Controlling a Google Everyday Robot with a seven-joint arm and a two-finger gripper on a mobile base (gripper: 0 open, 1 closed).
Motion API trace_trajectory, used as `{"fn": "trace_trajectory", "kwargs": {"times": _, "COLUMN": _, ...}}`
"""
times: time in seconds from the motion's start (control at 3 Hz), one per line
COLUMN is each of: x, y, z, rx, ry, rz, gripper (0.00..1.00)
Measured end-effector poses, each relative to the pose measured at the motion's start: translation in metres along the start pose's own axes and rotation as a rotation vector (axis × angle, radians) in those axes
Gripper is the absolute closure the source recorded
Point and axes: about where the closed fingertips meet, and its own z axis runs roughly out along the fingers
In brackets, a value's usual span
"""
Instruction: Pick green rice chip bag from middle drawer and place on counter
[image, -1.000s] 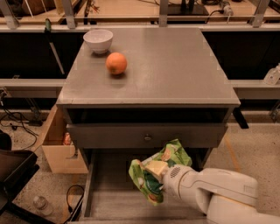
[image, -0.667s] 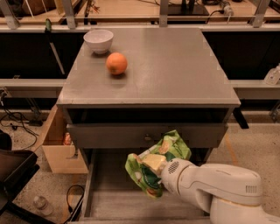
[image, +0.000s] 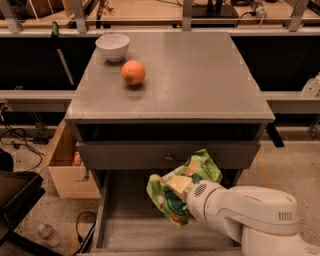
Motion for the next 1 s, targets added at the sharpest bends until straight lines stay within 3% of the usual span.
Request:
{"fn": "trace_trajectory", "kwargs": {"times": 0.33, "x": 0.015, "y": -0.009, "z": 0.001, "rx": 0.017, "ry": 0.019, "rz": 0.012, "gripper": 1.0}}
{"fn": "trace_trajectory", "kwargs": {"times": 0.67, "x": 0.048, "y": -0.04, "z": -0.012, "rx": 0.102, "ry": 0.048, "rz": 0.016, "gripper": 1.0}}
{"fn": "trace_trajectory", "kwargs": {"times": 1.0, "x": 0.077, "y": -0.085, "z": -0.04, "rx": 0.188, "ry": 0.096, "rz": -0.013, "gripper": 1.0}}
